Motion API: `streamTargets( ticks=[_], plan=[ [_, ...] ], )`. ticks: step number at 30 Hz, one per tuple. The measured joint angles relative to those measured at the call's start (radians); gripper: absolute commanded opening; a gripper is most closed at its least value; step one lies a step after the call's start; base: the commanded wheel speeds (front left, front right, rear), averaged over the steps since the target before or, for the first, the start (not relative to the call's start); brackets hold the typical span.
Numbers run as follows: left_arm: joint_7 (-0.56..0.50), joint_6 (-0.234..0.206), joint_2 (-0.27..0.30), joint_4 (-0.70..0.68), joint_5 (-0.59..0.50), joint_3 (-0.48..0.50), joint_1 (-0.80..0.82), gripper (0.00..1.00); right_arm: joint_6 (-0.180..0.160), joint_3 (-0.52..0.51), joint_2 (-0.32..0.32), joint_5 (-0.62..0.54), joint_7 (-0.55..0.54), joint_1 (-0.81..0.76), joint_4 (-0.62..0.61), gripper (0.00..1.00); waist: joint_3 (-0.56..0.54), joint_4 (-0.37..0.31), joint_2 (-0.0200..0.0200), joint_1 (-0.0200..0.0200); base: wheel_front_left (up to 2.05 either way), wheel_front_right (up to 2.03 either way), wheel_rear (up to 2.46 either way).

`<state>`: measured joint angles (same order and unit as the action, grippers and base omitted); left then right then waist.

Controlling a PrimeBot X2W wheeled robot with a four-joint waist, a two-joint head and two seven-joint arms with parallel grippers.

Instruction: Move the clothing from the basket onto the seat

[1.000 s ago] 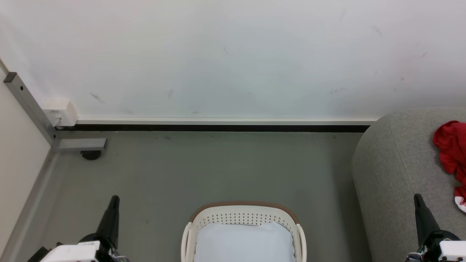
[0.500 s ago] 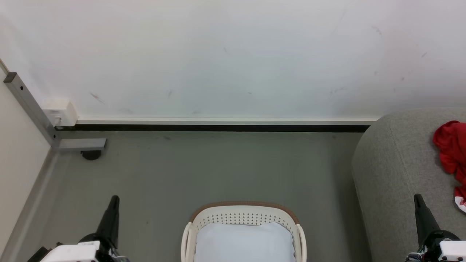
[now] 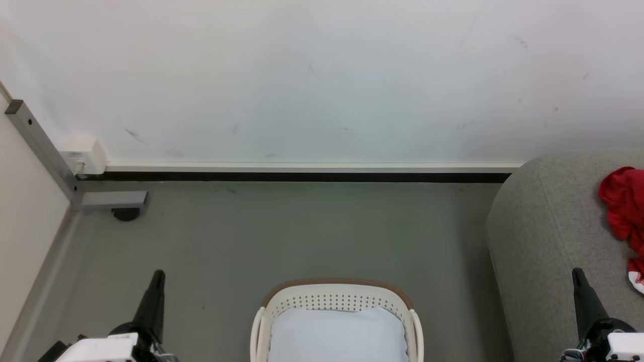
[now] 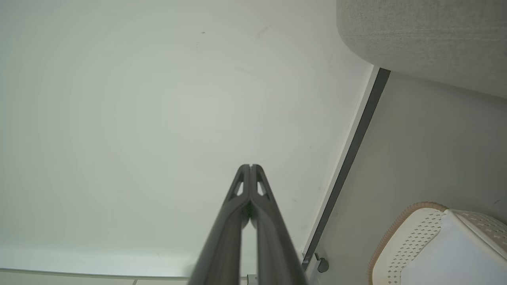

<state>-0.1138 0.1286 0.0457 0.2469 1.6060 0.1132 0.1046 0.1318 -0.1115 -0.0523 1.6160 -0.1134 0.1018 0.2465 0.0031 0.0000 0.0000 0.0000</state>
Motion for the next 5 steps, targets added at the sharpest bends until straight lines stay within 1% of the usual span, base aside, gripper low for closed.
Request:
streamTargets(
  ticks=[5],
  plan=[
    [0.000, 0.000, 0.000, 0.000, 0.000, 0.000, 0.000, 0.00, 0.000, 0.000, 0.000, 0.000, 0.000, 0.000, 0.000, 0.00, 0.000, 0.000, 0.0000, 0.0000, 0.00, 0.00, 0.00]
  ],
)
